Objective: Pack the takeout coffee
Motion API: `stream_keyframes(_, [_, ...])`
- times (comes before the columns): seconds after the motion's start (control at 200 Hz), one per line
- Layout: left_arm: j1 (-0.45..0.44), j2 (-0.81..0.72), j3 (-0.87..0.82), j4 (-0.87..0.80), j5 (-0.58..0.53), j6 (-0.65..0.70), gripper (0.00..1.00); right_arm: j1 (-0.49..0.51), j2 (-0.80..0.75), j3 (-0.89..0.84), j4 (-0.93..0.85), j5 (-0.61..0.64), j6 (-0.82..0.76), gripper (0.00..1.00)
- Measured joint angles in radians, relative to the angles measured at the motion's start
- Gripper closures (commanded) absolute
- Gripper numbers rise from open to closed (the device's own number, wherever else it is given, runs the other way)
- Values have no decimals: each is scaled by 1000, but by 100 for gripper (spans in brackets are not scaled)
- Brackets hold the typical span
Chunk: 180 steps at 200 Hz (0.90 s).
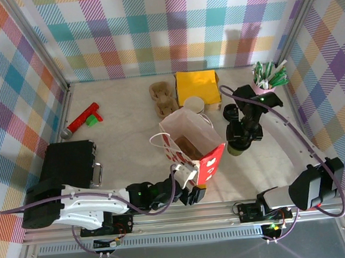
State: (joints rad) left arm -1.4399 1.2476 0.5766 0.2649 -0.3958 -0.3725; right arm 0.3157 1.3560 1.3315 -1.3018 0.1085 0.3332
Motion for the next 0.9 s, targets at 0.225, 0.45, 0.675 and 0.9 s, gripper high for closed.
stream_keyframes(0.225, [-2,30,10,4,-181,-55,22,0,-2,111,-97,15,3,41])
stream_keyframes(0.45, [3,-6,10,-62,-243,-65,23,0,-5,313,-208,34,3,42])
stream_keyframes(0.675, [9,-116,4,-156,-242,-65,24,18,-3,488,-296,41,18,42])
stream_keyframes(0.9, [12,-170,-20,-195,-169,-30,25,133,75,702,-307,74,52,43])
